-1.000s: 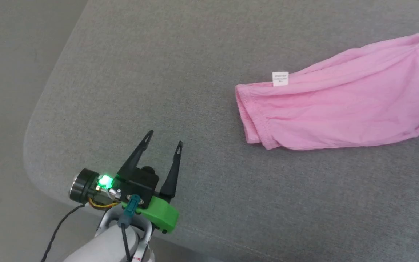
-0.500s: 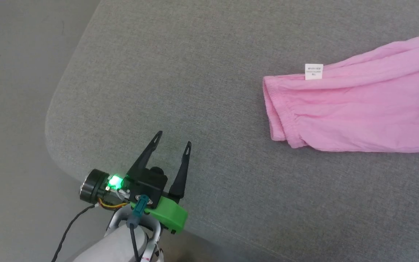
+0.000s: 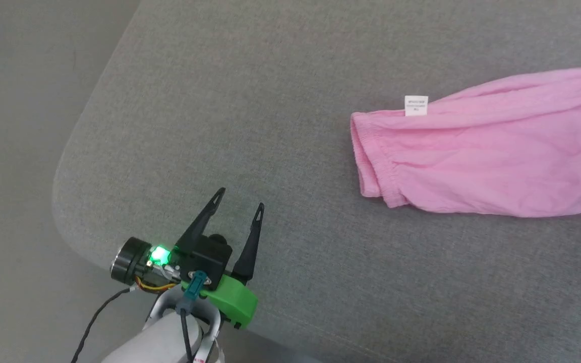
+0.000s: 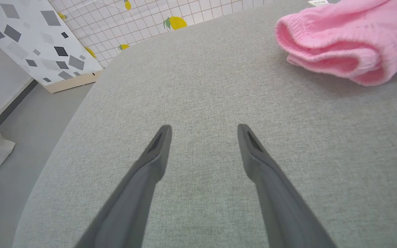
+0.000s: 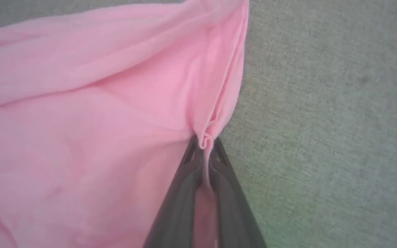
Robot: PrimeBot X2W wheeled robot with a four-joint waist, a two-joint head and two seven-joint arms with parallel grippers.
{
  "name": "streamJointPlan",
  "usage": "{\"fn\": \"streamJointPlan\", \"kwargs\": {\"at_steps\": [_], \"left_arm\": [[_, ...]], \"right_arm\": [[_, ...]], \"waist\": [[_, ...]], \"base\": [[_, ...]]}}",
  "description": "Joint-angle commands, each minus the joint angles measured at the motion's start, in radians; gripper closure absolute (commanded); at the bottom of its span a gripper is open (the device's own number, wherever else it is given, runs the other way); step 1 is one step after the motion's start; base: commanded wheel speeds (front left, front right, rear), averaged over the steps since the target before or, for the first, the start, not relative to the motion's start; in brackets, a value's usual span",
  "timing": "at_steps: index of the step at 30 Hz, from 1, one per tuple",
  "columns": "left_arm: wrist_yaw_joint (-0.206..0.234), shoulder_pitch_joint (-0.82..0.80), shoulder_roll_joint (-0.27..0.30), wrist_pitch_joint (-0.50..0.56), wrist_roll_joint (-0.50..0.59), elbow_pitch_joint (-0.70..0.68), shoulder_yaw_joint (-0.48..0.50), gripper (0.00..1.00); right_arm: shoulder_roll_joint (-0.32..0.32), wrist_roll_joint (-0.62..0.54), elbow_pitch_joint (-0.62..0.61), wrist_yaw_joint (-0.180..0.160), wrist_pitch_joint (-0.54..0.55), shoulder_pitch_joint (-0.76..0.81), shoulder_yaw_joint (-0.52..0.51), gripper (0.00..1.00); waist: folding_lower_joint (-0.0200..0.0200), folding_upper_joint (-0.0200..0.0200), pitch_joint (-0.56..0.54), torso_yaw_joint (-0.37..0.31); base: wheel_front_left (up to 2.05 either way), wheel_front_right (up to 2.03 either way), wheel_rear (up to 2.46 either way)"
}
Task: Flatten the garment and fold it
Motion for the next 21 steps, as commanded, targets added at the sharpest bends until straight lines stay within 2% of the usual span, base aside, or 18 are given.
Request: {"fn": "streamJointPlan", "kwargs": {"at_steps": [1, 11, 16, 21], "left_arm": [[-0.004, 0.007, 0.005, 0.004, -0.013, 0.003, -0.002, 0.0], [-0.005, 0.047, 0.031, 0.033, -0.037, -0.012, -0.017, 0.0], [0.0, 0.063, 0.039, 0.045, -0.046, -0.028, -0.022, 0.0], [0.008, 0.068, 0.046, 0.051, -0.052, -0.042, -0.018, 0.0]], "right_arm": [[0.012, -0.004, 0.02, -0.002, -0.006, 0.057, -0.002, 1.0], [0.024, 0.035, -0.049, -0.002, -0.08, 0.242, -0.107, 1.0], [0.027, 0.022, -0.075, -0.002, -0.105, 0.361, -0.214, 1.0], [0.061, -0.022, -0.096, -0.002, -0.13, 0.453, -0.323, 1.0]], "waist": [[0.0001, 0.0, -0.056, -0.042], [0.0001, 0.0, -0.179, -0.149], [0.0001, 0.0, -0.209, -0.182], [0.0001, 0.0, -0.206, -0.2]], "base": [[0.0, 0.0, 0.0], [0.0, 0.0, 0.0], [0.0, 0.0, 0.0], [0.0, 0.0, 0.0]]}}
